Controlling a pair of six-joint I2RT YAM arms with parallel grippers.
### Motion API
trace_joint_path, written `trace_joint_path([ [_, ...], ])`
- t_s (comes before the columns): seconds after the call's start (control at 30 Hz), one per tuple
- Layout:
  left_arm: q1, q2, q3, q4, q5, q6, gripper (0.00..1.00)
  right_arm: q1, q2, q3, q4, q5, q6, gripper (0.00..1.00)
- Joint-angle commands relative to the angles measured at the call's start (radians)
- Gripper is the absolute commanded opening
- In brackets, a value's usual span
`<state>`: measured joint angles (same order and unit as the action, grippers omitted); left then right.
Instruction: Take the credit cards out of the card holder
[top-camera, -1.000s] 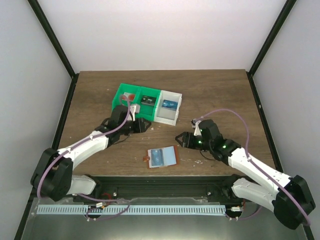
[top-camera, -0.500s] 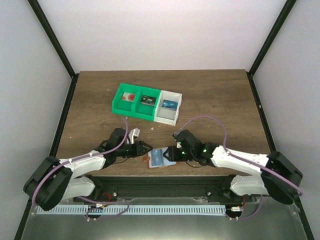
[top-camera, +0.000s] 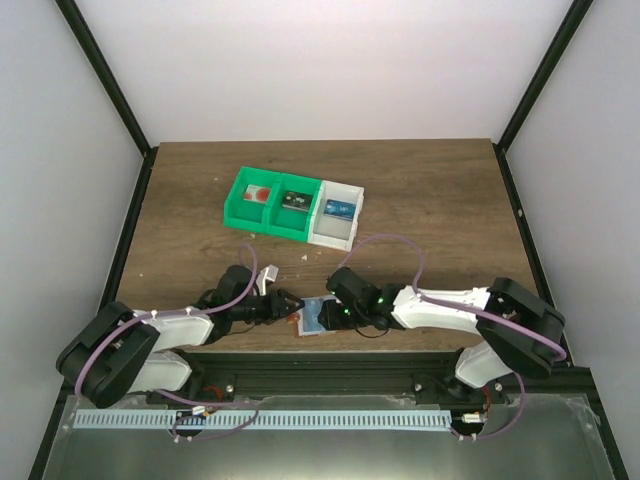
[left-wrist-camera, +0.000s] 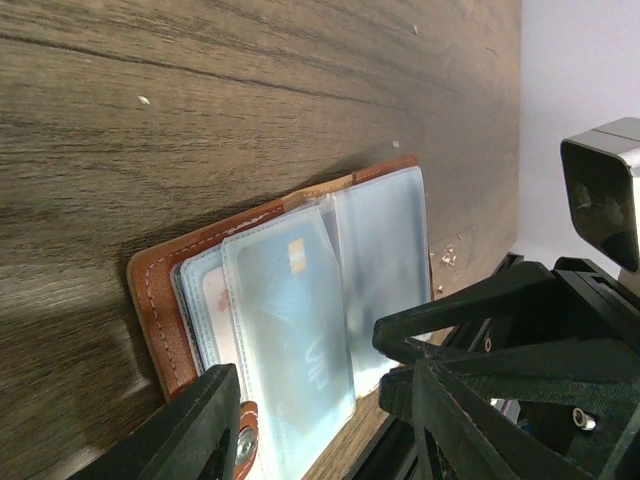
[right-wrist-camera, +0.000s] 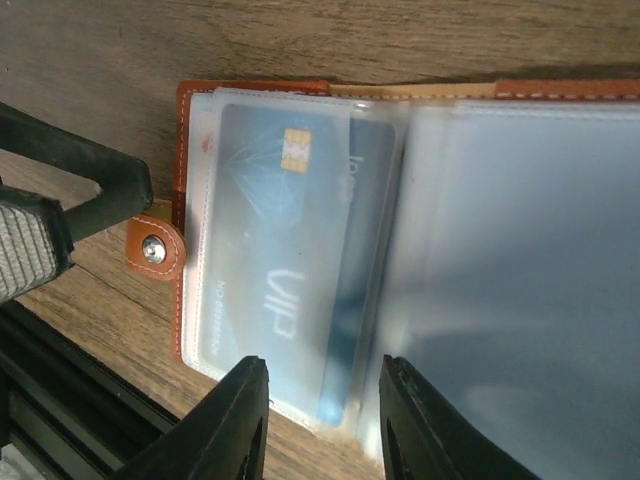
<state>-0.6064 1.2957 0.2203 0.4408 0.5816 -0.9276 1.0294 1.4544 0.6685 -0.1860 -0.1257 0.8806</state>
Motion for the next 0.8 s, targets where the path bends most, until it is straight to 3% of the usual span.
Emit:
trace_joint_path([
  [0.0, -0.003, 0.004, -0.01, 0.047, 0.001, 0.011, 0.49, 0.01, 0.028, 0.049, 0.001, 0.034, -0.001, 0.31],
  [0.3, -0.004, 0.019, -0.016, 0.05, -0.008, 0.016, 0.5, 0.009, 0.06, 0.034, 0.006, 0.037, -0.007, 0.28],
  [0.53, -0.004, -0.003, -0.001, 0.047, 0.001, 0.0, 0.5, 0.01, 0.072, 0.007, 0.023, 0.039, -0.003, 0.14],
  [0.77, -0.004, -0.053, 0.041, -0.018, -0.012, 0.008, 0.5, 0.01, 0.075, -0.014, 0.04, 0.04, 0.005, 0.08],
])
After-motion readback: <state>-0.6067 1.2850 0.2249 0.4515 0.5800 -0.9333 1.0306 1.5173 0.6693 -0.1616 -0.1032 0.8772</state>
